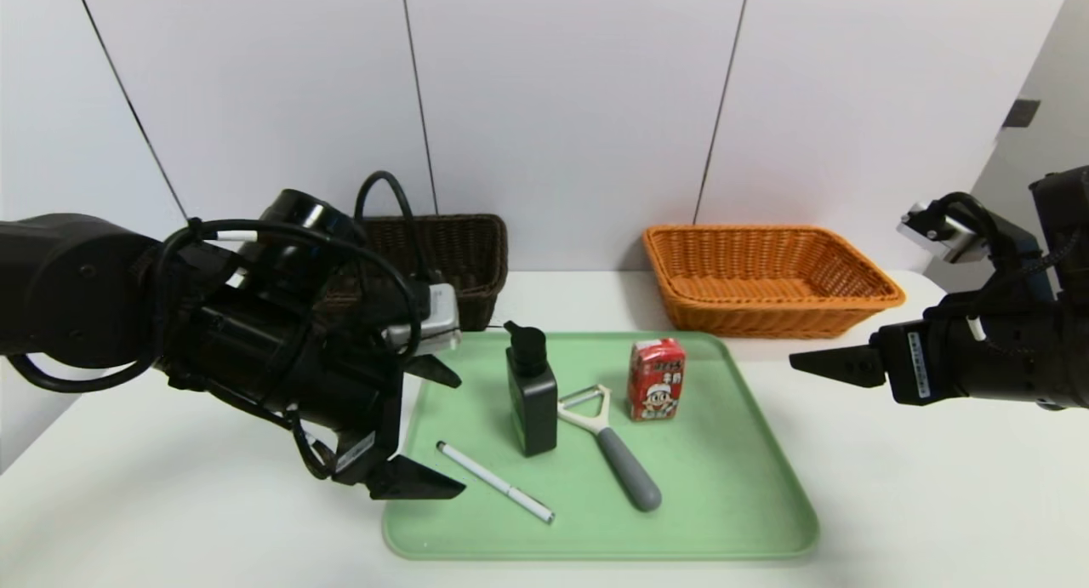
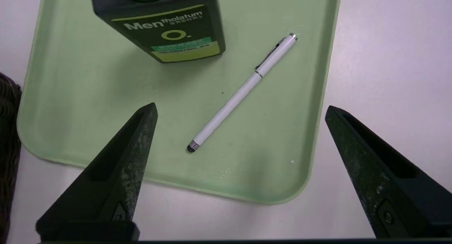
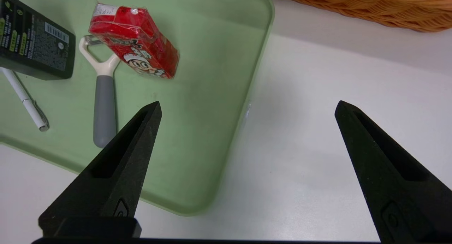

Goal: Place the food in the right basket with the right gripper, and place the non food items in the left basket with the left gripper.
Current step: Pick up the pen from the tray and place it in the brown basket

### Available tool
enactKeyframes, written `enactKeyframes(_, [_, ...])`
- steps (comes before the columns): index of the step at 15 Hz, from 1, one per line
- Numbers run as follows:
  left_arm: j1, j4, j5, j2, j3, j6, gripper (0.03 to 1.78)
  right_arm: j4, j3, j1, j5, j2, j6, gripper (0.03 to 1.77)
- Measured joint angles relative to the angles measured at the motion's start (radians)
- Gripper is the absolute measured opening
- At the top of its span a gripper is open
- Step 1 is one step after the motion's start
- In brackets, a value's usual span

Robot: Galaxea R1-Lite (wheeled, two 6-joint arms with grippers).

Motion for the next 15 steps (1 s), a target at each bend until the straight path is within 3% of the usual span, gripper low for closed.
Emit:
enactKeyframes(2, [-0.013, 0.037, 0.000, 0.026, -0.019, 0.067, 1.69, -0.002, -0.002, 0.002, 0.000, -0.004, 0.000, 1.69])
enactKeyframes(6, [-0.033, 0.071, -0.050, 0.059, -0.058, 0.077, 1.69, 0.002, -0.005, 0.002, 0.020, -0.026, 0.000, 1.69])
enactKeyframes(9, [-0.037, 0.073, -0.054, 0.077, -0.066, 0.091, 1.69, 0.000, -0.006, 0.002, 0.029, -0.039, -0.001, 1.69])
enactKeyframes(13, [-0.037, 0.135, -0.062, 0.096, -0.067, 0.141, 1.69, 0.003, -0.003, 0.004, 0.140, -0.072, -0.001, 1.69])
enactKeyframes(15, [-0.037, 0.137, -0.062, 0.107, -0.072, 0.155, 1.69, 0.003, -0.004, 0.008, 0.161, -0.090, -0.001, 1.69])
